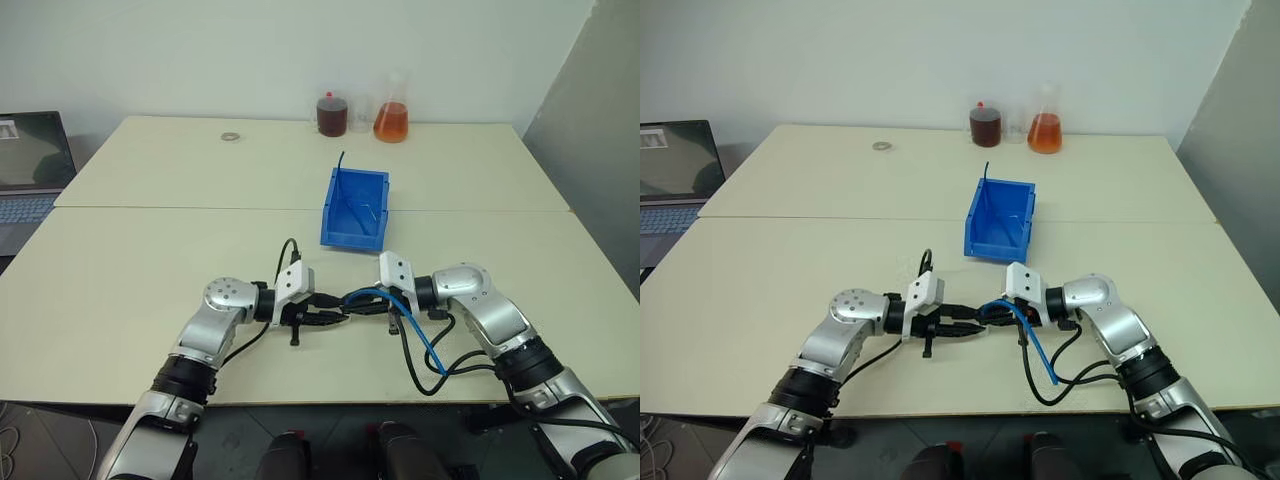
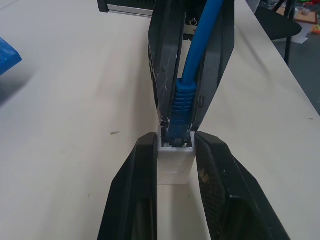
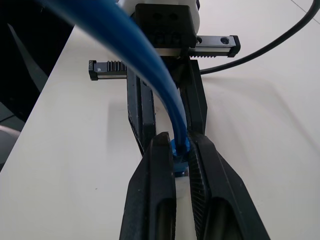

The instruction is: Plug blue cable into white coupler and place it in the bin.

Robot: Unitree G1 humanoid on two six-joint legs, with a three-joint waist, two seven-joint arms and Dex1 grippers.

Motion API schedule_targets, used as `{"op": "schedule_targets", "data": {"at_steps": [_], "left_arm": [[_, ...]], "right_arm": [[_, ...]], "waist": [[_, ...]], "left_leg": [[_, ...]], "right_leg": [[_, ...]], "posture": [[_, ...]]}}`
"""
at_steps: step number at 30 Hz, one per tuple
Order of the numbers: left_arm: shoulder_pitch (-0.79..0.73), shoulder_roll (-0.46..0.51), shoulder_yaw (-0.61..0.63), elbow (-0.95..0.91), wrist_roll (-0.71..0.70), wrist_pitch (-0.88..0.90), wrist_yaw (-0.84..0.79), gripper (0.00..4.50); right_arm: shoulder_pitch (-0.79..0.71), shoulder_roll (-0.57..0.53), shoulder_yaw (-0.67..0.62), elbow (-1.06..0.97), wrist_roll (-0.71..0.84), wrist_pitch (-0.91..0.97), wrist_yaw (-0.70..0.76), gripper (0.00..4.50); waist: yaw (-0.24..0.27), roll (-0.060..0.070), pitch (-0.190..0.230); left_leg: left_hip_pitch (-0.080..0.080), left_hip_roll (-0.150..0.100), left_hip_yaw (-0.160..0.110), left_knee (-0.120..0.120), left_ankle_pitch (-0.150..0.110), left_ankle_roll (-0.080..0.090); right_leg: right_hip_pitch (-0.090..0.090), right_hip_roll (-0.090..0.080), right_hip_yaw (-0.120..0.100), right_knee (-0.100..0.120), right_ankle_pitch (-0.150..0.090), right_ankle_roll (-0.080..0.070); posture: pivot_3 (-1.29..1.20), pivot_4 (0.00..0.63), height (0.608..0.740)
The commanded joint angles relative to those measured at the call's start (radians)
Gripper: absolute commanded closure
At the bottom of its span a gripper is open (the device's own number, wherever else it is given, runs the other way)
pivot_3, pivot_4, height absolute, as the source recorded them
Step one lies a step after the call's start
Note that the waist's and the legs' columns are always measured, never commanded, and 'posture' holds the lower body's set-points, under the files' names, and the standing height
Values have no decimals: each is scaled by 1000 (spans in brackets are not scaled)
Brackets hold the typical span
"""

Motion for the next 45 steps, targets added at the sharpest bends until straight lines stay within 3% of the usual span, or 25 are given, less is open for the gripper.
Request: {"op": "schedule_targets", "data": {"at_steps": [1, 9, 18, 24, 26, 29, 32, 35, 38, 40, 41, 45], "left_arm": [[9, 13, 6, -63, -31, 4, -9, 3731], [28, 29, 9, -93, -17, 31, 31, 3731], [159, 87, 132, -393, -172, 328, 168, 1769], [221, 126, 261, -681, -331, 600, 333, 444], [193, 108, 318, -754, -384, 683, 430, 41], [140, 79, 378, -809, -413, 769, 577, 41], [95, 57, 407, -812, -394, 828, 709, 41], [64, 42, 395, -786, -339, 855, 824, 41], [4, -26, 381, -737, -302, 867, 944, 41], [-14, -50, 362, -734, -292, 861, 968, 0], [-16, -58, 356, -737, -292, 861, 975, 0], [-4, -75, 346, -745, -300, 858, 985, 0]], "right_arm": [[59, -10, 84, 92, -88, 7, 11, 4390], [53, 2, 23, 53, -22, 83, -9, 4390], [82, 45, -155, -239, 195, 432, -162, 4390], [-77, 162, -406, -264, 369, 720, -426, 4390], [-170, 196, -483, -211, 387, 784, -532, 4390], [-306, 222, -545, -90, 365, 821, -650, 4390], [-430, 207, -528, 85, 291, 788, -711, 4390], [-527, 211, -530, 260, 252, 729, -741, 4390], [-647, 215, -518, 577, 160, 531, -770, 4390], [-688, 213, -500, 709, 120, 448, -750, 3705], [-707, 214, -494, 761, 105, 415, -737, 3635], [-766, 214, -503, 885, 78, 320, -721, 2553]], "waist": [[0, 0, 0], [-1, 1, -1], [1, 2, 0], [0, 4, 3], [0, 4, 5], [3, 5, 5], [2, 5, 5], [0, 5, 5], [0, 5, 5], [0, 5, 5], [0, 5, 5], [0, 5, 5]], "left_leg": [[0, 0, 0, 0, 0, 0], [5, 0, 0, -2, 0, 0], [3, 6, -1, -2, 0, 0], [-1, 7, 0, -2, 0, 0], [-1, 7, -1, -2, 0, 0], [-2, 8, -1, -2, 0, 0], [-1, 6, -1, -2, 0, 0], [-2, 0, -1, -3, 0, 0], [-3, -1, 0, -3, 0, 0], [-6, 0, 0, -3, 0, 0], [-6, -1, 0, -4, 0, 0], [-10, 0, 1, -6, 0, -1]], "right_leg": [[0, 0, 0, 0, 0, 0], [3, 2, 0, 0, -2, -1], [2, 2, 0, 1, -3, -2], [-2, 2, 0, 0, -5, 1], [-2, 2, 0, 1, -5, 1], [-2, 3, -1, 1, -5, 1], [-2, 3, -1, 0, -3, -3], [-3, 2, 0, 0, -2, -3], [-4, 0, 1, 0, -2, -3], [-6, 0, 0, -1, -2, -3], [-7, 0, 1, -1, -2, -3], [-10, -2, 1, -2, -2, -3]], "posture": [[0, 150, 740], [0, 150, 740], [0, 150, 740], [0, 150, 740], [0, 150, 740], [0, 150, 740], [0, 150, 740], [0, 150, 740], [0, 150, 740], [0, 150, 740], [0, 150, 740], [0, 150, 740]]}}
